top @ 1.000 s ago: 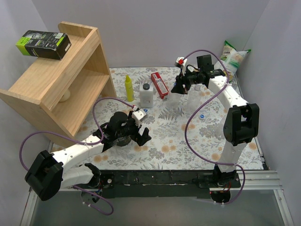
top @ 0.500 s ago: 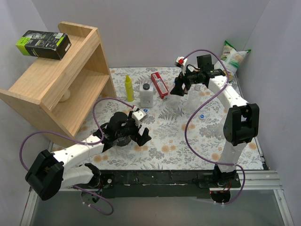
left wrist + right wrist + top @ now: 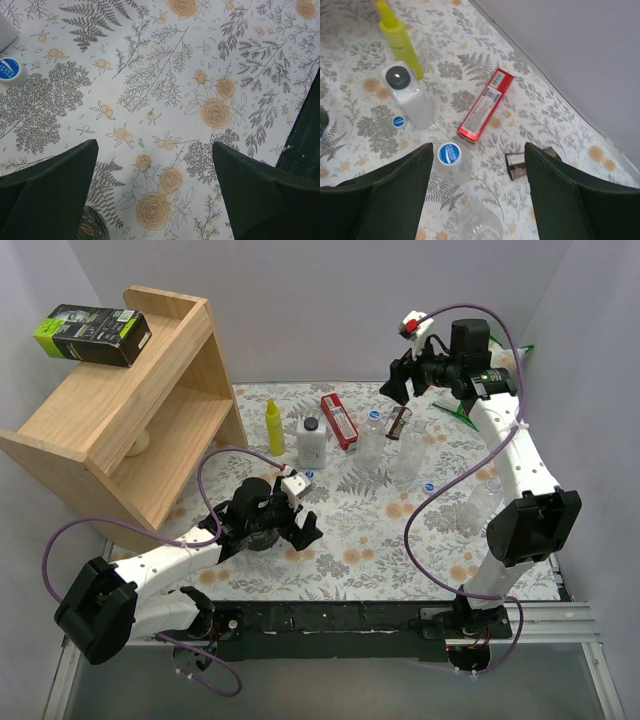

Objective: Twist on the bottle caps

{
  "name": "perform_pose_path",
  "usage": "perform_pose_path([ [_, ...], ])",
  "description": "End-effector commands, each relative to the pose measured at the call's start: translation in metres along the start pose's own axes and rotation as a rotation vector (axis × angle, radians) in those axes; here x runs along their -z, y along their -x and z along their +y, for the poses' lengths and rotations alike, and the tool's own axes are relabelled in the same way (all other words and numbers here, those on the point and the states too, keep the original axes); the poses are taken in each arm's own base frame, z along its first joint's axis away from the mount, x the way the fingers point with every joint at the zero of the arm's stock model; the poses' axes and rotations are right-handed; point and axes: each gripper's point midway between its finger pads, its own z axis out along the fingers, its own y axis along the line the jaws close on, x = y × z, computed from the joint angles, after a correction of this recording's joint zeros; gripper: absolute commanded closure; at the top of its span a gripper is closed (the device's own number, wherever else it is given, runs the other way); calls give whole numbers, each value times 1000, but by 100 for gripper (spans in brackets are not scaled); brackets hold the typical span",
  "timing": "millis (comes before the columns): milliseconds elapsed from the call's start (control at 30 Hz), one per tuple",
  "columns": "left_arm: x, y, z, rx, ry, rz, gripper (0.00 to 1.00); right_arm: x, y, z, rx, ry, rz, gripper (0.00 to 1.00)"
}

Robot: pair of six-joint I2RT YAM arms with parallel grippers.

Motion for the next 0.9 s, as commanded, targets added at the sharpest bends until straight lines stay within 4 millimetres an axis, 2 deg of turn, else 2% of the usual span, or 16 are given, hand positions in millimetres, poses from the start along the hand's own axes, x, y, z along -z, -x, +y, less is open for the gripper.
perform_pose_path([
  [0,2,3,-3,-6,-19,-25,2,44,-34,-36,-59,-221,136,23],
  [100,3,0,-5,-7,-26,-23,2,60,-58,-45,-106,-265,193,27],
  [133,3,1,-5,-3,-28,-26,2,61,-70,-42,-114,-258,221,27],
  [200,2,0,-7,-4,-35,-26,2,64,-80,-37,-102,-246,248,27],
  [233,2,2,-7,-7,-37,-33,2,62,-95,-31,-112,-227,272,26],
  [500,2,1,-8,-9,-43,-31,2,59,-117,-16,-139,-186,292,23],
  [600,2,0,-8,-7,-43,-29,2,56,-124,-16,-153,-178,298,24],
  [867,1,-2,-9,-4,-46,-25,2,43,-126,-20,-154,-150,279,33],
])
